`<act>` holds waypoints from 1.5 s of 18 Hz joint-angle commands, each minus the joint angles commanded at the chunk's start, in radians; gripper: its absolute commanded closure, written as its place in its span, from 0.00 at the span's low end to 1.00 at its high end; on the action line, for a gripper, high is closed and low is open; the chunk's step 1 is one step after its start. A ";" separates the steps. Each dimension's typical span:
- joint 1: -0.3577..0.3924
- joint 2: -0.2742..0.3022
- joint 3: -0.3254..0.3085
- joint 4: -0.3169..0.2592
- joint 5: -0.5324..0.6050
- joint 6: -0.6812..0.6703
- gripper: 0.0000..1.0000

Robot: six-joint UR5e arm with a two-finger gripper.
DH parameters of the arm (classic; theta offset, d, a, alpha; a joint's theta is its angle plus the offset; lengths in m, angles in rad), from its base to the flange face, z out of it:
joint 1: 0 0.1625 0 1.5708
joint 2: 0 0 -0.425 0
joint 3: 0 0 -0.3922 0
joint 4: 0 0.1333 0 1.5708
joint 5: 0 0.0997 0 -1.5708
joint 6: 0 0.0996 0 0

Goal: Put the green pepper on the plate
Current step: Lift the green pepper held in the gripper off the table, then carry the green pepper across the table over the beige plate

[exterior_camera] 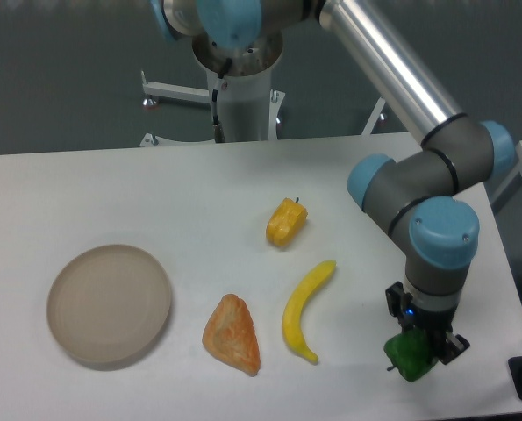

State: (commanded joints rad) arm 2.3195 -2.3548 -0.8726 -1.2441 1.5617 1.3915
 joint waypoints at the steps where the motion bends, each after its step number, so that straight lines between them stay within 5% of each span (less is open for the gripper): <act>1: -0.008 0.015 -0.017 0.000 -0.011 -0.020 0.64; 15: -0.166 0.242 -0.305 0.002 -0.068 -0.399 0.64; 27: -0.366 0.319 -0.463 0.011 -0.081 -0.753 0.63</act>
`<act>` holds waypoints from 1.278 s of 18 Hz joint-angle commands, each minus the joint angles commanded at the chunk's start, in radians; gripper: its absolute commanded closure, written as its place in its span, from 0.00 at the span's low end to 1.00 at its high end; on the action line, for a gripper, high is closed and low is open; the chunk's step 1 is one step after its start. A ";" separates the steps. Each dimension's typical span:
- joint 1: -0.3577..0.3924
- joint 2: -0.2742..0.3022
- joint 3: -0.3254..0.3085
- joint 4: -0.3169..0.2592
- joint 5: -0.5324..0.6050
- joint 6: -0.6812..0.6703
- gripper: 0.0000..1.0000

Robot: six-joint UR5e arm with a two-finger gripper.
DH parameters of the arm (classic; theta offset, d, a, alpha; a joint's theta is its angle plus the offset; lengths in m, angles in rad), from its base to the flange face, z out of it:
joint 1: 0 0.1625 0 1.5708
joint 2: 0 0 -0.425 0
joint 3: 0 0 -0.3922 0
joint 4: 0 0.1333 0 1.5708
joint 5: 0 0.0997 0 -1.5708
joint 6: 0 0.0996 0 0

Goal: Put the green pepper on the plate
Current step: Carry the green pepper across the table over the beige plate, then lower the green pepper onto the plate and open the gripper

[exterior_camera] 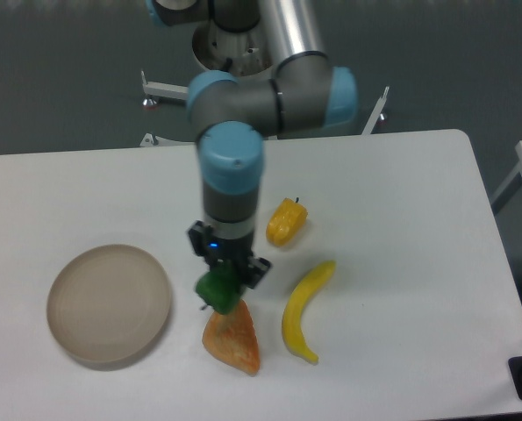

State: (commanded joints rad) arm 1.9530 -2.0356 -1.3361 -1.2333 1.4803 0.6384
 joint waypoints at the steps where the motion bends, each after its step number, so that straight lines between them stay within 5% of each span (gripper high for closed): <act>1: -0.023 -0.002 -0.002 0.000 -0.005 -0.028 0.63; 4: -0.066 -0.014 -0.006 0.011 -0.005 -0.120 0.63; 10: -0.163 -0.077 -0.046 0.184 -0.005 -0.368 0.62; 23: -0.192 -0.124 -0.049 0.190 -0.005 -0.368 0.61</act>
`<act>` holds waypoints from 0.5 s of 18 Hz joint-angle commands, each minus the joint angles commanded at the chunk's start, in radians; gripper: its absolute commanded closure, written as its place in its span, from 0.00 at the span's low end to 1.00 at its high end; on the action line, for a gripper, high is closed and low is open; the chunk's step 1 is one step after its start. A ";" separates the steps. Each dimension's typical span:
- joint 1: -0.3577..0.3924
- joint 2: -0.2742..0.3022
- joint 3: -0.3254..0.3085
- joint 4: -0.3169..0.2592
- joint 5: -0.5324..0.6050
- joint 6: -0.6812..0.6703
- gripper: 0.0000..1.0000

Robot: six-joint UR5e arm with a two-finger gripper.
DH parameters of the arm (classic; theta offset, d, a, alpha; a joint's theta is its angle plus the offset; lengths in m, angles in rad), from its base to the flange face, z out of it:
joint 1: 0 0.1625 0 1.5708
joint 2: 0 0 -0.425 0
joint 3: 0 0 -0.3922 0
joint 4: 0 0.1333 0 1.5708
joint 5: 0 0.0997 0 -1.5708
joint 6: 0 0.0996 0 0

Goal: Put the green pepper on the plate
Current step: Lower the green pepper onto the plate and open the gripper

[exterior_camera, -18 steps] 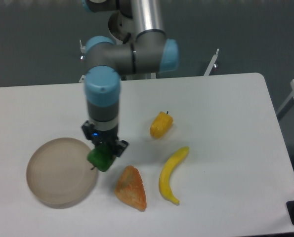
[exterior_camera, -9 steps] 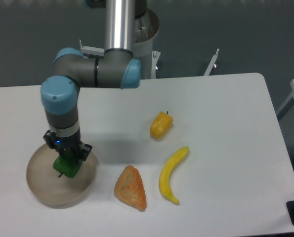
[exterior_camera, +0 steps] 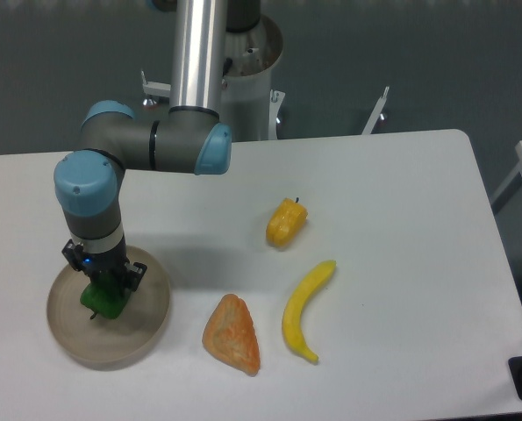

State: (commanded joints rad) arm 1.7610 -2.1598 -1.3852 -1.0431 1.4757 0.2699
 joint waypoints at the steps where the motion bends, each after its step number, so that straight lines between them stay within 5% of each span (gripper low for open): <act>1: 0.000 -0.002 0.000 0.000 0.000 0.003 0.61; 9: 0.000 -0.008 0.003 0.012 -0.002 0.003 0.58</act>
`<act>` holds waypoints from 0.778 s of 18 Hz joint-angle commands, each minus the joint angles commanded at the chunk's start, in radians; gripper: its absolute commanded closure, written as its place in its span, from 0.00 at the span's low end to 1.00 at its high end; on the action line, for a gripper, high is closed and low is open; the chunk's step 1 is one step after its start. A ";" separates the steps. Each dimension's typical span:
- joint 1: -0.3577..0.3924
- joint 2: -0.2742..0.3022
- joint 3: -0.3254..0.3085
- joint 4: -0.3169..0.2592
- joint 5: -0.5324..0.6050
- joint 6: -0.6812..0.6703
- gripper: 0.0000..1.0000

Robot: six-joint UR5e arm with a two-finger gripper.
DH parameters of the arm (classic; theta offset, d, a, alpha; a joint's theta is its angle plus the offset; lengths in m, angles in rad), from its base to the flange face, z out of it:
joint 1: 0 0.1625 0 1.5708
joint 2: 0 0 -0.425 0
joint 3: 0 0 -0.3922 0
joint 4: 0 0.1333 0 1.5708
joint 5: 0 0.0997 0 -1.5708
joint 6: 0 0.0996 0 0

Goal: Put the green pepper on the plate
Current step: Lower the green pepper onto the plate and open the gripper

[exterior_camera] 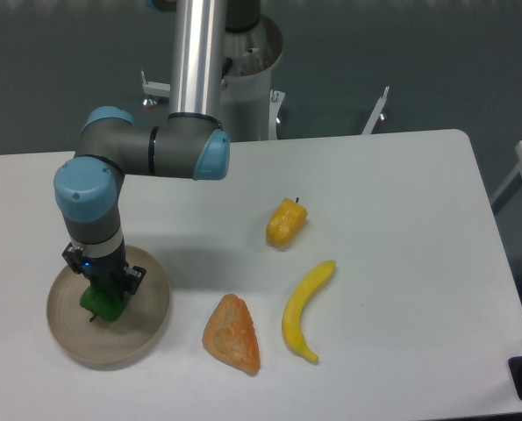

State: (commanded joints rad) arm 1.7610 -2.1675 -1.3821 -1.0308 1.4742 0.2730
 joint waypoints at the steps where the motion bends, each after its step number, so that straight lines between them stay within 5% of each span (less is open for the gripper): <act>1: 0.000 -0.005 0.000 0.000 0.000 0.002 0.58; 8: 0.000 -0.011 0.008 0.002 0.000 0.002 0.52; 11: 0.000 -0.009 0.011 0.002 0.000 0.003 0.29; 14: 0.000 0.001 0.012 0.000 0.000 0.005 0.20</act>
State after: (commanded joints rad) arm 1.7610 -2.1660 -1.3698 -1.0308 1.4742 0.2777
